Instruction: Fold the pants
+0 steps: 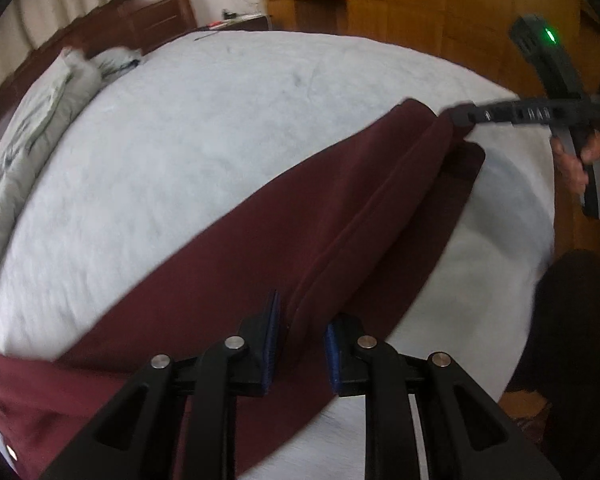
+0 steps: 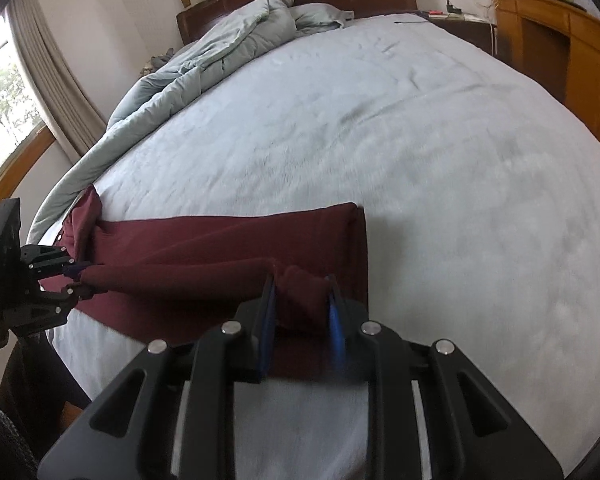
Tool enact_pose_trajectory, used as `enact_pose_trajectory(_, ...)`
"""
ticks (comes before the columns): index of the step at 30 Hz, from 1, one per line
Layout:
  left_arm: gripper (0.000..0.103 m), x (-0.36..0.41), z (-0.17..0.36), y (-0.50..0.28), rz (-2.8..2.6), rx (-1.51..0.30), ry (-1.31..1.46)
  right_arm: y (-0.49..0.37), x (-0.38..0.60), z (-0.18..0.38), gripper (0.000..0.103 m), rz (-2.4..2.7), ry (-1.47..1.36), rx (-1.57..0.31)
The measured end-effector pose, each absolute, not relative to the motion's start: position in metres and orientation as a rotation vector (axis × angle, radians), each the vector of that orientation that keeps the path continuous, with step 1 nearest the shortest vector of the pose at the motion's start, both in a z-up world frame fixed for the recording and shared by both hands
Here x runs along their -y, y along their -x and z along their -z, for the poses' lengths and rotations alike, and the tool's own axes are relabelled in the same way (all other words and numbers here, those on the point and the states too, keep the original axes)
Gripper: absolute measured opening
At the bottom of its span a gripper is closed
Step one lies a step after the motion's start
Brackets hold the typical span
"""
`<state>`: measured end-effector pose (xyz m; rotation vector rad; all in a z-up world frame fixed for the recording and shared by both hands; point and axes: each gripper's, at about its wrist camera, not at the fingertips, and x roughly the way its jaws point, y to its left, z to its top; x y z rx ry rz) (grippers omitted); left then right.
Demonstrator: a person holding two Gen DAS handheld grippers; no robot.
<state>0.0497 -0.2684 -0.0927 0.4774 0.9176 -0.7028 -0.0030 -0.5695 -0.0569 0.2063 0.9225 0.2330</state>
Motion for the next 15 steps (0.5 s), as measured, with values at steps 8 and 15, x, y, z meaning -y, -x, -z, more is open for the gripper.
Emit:
enact_pose_trajectory(8, 0.021, 0.271, 0.131, -0.050, 0.667, -0.957, -0.462, 0.013, 0.559, 0.065, 0.070, -0.138, -0.147, -1.019)
enact_pose_trajectory(15, 0.021, 0.277, 0.133, -0.051, 0.645, -0.949, -0.433, 0.016, 0.563, 0.018, 0.077, -0.196, -0.310, -0.901)
